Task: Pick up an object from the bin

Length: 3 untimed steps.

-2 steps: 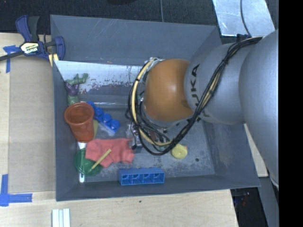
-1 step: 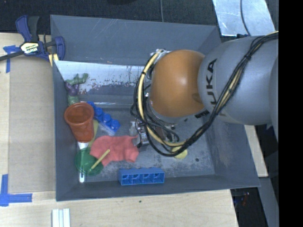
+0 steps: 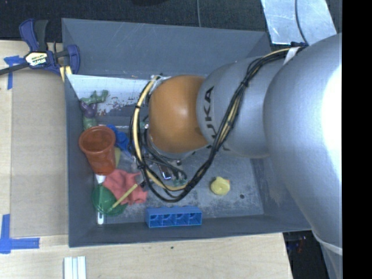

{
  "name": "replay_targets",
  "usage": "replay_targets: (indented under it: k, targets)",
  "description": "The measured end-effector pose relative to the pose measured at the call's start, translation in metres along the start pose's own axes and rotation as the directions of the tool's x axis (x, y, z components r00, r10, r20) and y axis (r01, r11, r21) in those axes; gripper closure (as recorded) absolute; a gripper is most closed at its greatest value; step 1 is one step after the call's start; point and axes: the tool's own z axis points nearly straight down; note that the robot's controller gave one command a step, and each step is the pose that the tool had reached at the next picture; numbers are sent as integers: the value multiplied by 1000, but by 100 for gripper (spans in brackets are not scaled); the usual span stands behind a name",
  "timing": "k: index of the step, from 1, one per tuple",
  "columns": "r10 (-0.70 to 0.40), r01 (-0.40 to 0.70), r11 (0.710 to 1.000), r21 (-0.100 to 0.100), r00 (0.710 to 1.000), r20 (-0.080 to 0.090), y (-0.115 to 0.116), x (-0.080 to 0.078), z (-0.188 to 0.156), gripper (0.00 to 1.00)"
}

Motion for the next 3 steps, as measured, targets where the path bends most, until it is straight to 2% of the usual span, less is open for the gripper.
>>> replay_targets:
  k: [1, 2, 3]
  targets:
    - [8, -8, 1000, 0, 1000, -13, -1, 9, -29, 100]
    - [13, -13, 1000, -1, 1000, 0, -4, 4, -90, 100]
    - [43, -43, 999, 0, 999, -5, -5, 5, -168, 100]
